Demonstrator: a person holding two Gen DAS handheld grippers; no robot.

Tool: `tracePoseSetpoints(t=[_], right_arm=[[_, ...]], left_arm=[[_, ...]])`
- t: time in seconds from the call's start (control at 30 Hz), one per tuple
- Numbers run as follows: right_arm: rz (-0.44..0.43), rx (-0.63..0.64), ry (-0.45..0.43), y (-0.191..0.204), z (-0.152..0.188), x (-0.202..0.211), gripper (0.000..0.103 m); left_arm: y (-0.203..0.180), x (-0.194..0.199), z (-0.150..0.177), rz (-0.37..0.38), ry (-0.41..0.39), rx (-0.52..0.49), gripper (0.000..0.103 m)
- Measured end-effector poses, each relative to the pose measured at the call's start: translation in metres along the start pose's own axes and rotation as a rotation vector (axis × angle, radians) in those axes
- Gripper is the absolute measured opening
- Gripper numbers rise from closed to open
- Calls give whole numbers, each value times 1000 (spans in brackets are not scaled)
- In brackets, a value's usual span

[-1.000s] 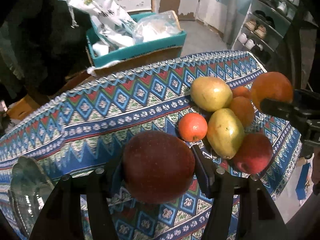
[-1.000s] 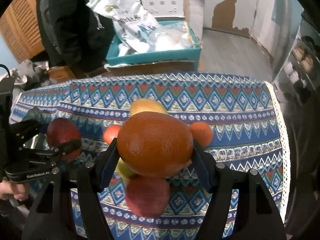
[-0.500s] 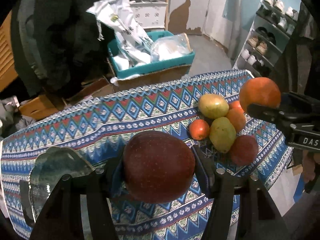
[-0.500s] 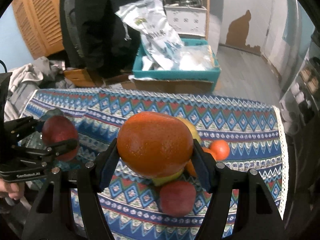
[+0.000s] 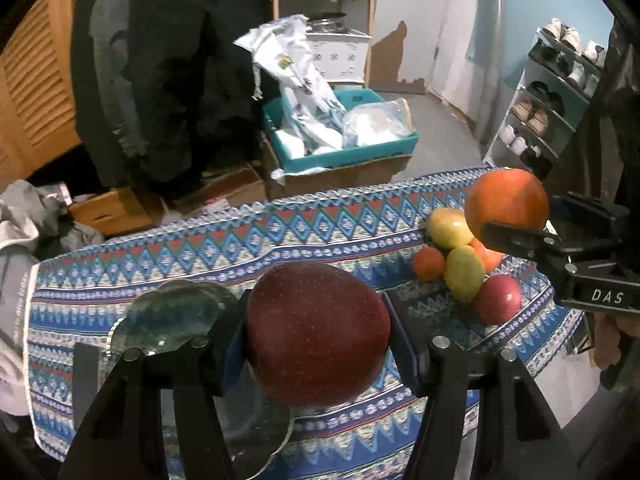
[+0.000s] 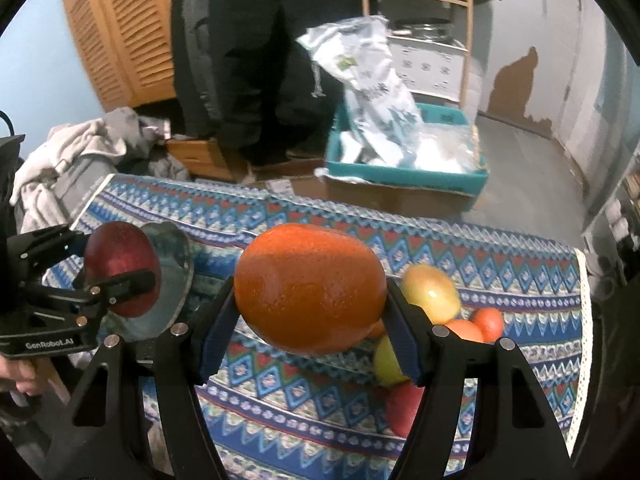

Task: Organize fruits
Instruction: 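Carry the orange with the right tool while the left tool carries the apple over the glass bowl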

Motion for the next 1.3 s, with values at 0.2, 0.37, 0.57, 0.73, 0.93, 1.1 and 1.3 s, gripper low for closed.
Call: tracePoseSetpoints(t=[0.2, 0.37, 0.57, 0.73, 0.93, 1.1, 1.3], right_arm=[[-55, 16, -6, 29, -11, -8, 69], [-97, 40, 3, 58, -18, -18, 69], [-146, 62, 22, 91, -23, -30, 69], [-181, 92, 62, 121, -22, -49, 69], [-219, 118, 128, 149, -16, -78, 69], [-250, 120, 185, 169, -9, -103, 69], [-263, 127, 271, 183, 12, -131, 69]], left_arm=[[22, 12, 9, -21, 7, -6, 63], [45, 21, 18, -45, 11, 26, 63], [77, 28, 28, -77, 9, 71, 63], [109, 27, 43, -105, 31, 132, 63], [136, 13, 66, -139, 83, 190, 63], [148, 1, 81, -150, 130, 214, 63], [165, -11, 97, -154, 186, 252, 63]])
Point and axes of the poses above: each gripper's, at about its wrist camera, not at the fingertips, and x roughly against the way its jaws point, y to its left, z to its underside, the point moved 2 cm from there along -x, roughly the way its jaws point, and after that the axes turned 7 degrees about -y, right-handed, at the moved point
